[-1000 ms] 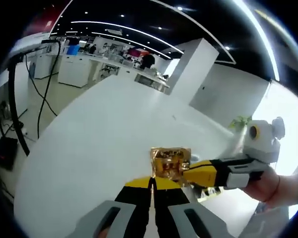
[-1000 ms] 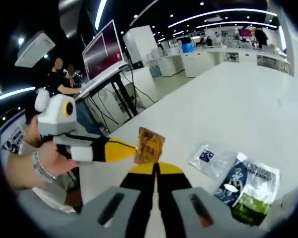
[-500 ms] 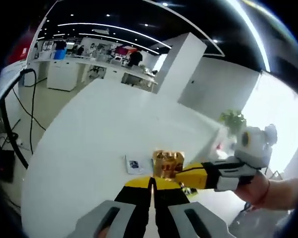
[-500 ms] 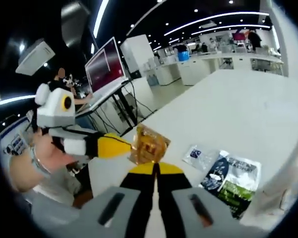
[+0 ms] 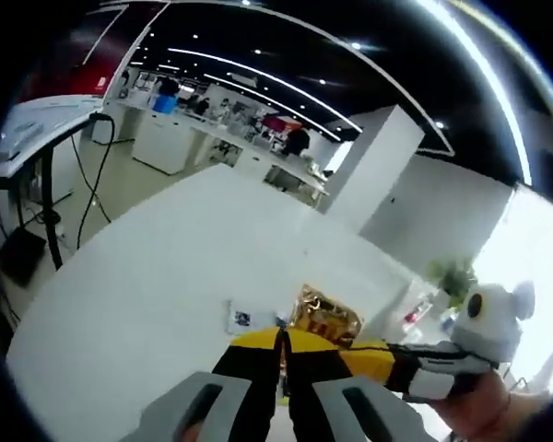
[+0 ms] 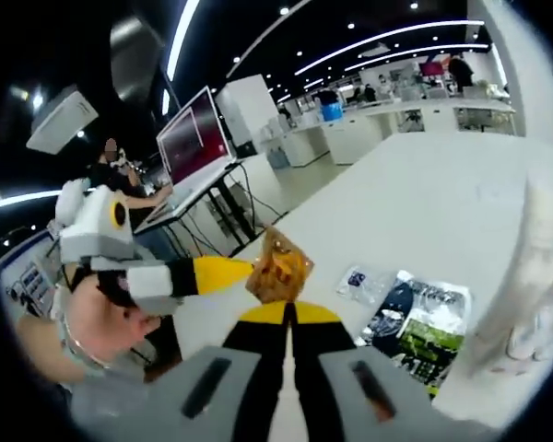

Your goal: Arrange the skincare products in the storage area until every visible bottle or jar stands upright without overlapping.

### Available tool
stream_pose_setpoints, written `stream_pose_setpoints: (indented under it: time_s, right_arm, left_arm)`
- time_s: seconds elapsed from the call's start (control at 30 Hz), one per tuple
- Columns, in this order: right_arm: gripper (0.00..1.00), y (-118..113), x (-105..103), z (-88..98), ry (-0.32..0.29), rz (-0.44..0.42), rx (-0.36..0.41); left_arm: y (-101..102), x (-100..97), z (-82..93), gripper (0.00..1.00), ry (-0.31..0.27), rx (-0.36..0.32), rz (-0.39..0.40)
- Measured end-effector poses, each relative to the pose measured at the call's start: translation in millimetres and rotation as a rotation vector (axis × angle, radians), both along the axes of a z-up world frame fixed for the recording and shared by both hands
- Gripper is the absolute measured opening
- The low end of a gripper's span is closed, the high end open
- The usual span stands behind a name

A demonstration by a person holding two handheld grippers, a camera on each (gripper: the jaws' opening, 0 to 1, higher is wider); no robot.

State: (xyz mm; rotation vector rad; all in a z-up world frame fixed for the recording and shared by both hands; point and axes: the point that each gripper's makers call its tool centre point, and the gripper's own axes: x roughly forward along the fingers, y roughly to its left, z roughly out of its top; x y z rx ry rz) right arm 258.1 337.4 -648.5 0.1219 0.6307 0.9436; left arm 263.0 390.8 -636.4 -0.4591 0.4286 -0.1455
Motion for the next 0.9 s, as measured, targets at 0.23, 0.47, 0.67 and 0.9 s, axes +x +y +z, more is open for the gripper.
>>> stream_pose_setpoints:
  time_s: [0.23,0.47,0.67,0.9]
  right_arm:
    - [0.02,-2,0,3.9,-0.016,0.011,-0.019]
    - [0.02,-11,0,11.4,-0.034,0.038,-0.015]
    - [0.02,-17,-2,13.4,-0.035,0.077,-0.020]
    - [0.02,-23,-18,14.9,-0.018,0.189,-0.017]
  left_arm:
    - [-2,6.7,5.4,0.01,-0.051,0.055,-0.058]
    - [-9,6.0,5.2,0.02,-0.051,-0.056,-0.107]
    - [-22,5.2,9.9,0.21,-0.085,-0.080,-0.166]
    - [-39,-0.3,5.6,0.27,-0.060,-0.142,-0.265]
